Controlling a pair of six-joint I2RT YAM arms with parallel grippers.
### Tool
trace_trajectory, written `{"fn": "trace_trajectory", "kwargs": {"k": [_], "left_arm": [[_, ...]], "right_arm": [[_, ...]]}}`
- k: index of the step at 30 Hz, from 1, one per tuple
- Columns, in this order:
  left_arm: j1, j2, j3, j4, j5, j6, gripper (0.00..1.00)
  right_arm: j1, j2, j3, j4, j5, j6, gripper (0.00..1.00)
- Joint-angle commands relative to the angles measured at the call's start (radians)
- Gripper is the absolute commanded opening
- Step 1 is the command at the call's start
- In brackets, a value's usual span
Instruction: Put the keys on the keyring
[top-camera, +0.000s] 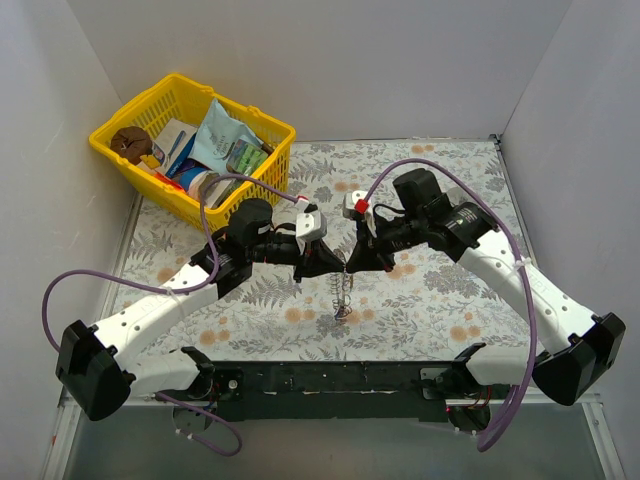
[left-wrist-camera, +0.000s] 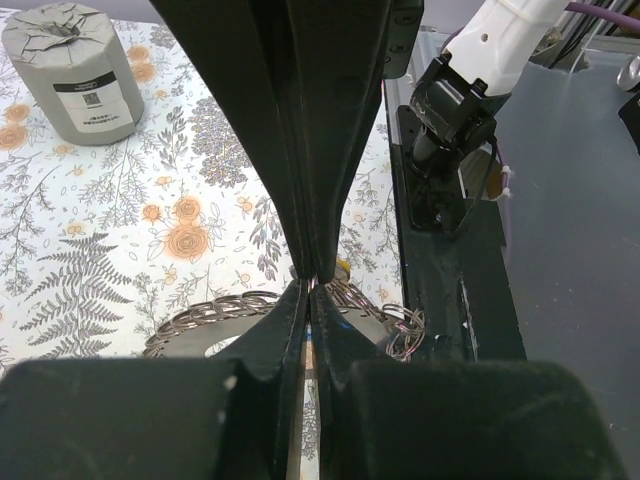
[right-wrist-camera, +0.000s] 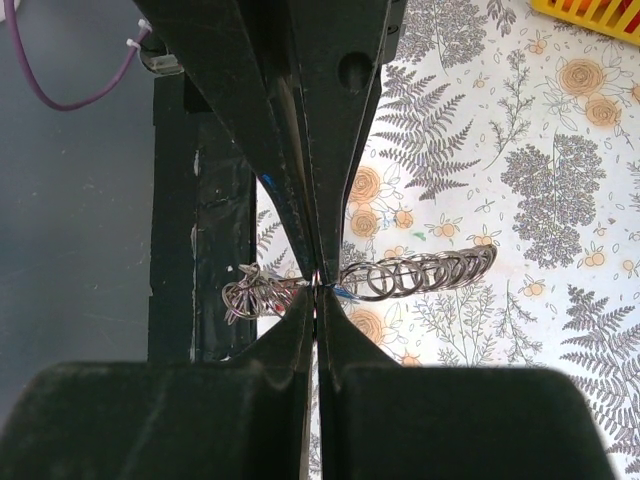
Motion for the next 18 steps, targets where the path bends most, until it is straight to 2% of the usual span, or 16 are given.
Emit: {"fn": "trace_trajectory", "kwargs": {"k": [1, 5, 6, 8, 11, 12, 15, 18], "left_arm": [[0.005, -0.006, -0.015, 0.050, -0.015, -0.016, 0.00], [0.005, -0.037, -0.052, 0.128, -0.060, -0.063, 0.00], [0.007, -0.045, -0.061, 0.163, -0.069, -0.074, 0.00], [0.007, -0.071, -0.090, 0.204, -0.101, -0.112, 0.00], [0.008, -0.100, -0.121, 0.283, -0.138, -0.151, 0.00], [0.008, -0.106, -0.141, 0.322, -0.161, -0.178, 0.00], [0.011, -0.123, -0.176, 0.382, -0.182, -0.209, 0.00], [0.014, -0.144, -0.205, 0.434, -0.195, -0.235, 0.00]], "right_arm": [[0.000, -0.029, 0.001, 0.059, -0.041, 0.019, 0.01], [0.000, -0.041, -0.005, 0.093, -0.015, 0.044, 0.01], [0.000, -0.045, -0.008, 0.107, -0.001, 0.072, 0.04], [-0.002, -0.057, -0.006, 0.139, 0.014, 0.090, 0.12], [-0.009, -0.081, -0.014, 0.196, 0.028, 0.129, 0.28], [-0.014, -0.089, -0.019, 0.211, 0.029, 0.152, 0.36], [-0.049, -0.121, -0.045, 0.291, 0.014, 0.207, 0.49], [-0.107, -0.141, -0.065, 0.355, -0.046, 0.257, 0.53]]}}
